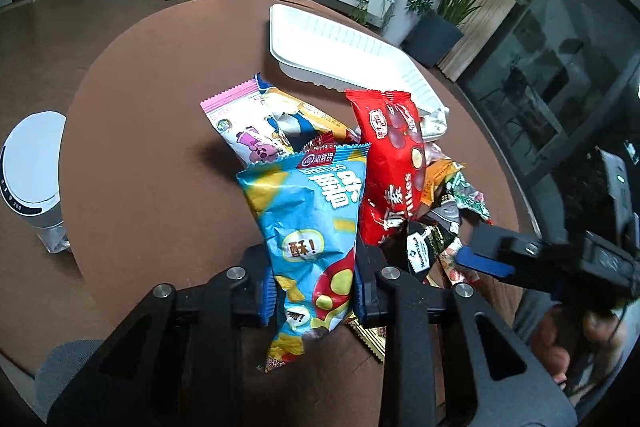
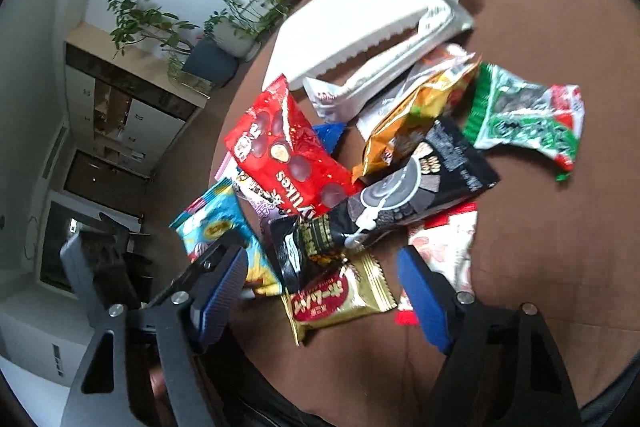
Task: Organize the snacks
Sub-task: 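Grasp the black stick pack with the right tool while the left tool holds the chip bag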
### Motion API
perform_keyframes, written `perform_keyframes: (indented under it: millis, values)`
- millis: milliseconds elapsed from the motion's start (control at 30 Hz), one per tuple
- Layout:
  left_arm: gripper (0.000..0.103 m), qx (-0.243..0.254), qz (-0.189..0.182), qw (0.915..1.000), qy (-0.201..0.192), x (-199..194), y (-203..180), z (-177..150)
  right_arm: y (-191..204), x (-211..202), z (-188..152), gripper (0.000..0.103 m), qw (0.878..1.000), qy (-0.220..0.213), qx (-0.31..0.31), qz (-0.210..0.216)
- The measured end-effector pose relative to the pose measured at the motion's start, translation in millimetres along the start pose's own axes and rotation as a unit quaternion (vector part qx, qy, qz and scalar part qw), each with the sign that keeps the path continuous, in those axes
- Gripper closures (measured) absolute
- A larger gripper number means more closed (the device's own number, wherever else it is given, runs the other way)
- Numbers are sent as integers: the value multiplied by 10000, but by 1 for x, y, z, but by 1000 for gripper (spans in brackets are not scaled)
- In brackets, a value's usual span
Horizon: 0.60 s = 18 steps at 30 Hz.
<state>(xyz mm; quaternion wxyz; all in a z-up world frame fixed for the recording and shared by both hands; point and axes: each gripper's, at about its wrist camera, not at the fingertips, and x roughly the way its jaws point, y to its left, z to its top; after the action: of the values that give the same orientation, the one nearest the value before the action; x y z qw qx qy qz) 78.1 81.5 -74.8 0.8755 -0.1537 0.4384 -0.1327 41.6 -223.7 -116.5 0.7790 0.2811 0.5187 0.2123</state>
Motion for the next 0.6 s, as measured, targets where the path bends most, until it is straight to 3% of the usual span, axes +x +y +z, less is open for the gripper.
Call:
perform_keyframes:
  millis: [300,600]
  values:
    - [77,-122,-184,9997,-78,-8,11,-8,3,25,25,26,9975,116,17,-704]
    - [77,-136,-274,9995,43,-4,8,-18,7,41,42,34,9947,-36,-244,-1002]
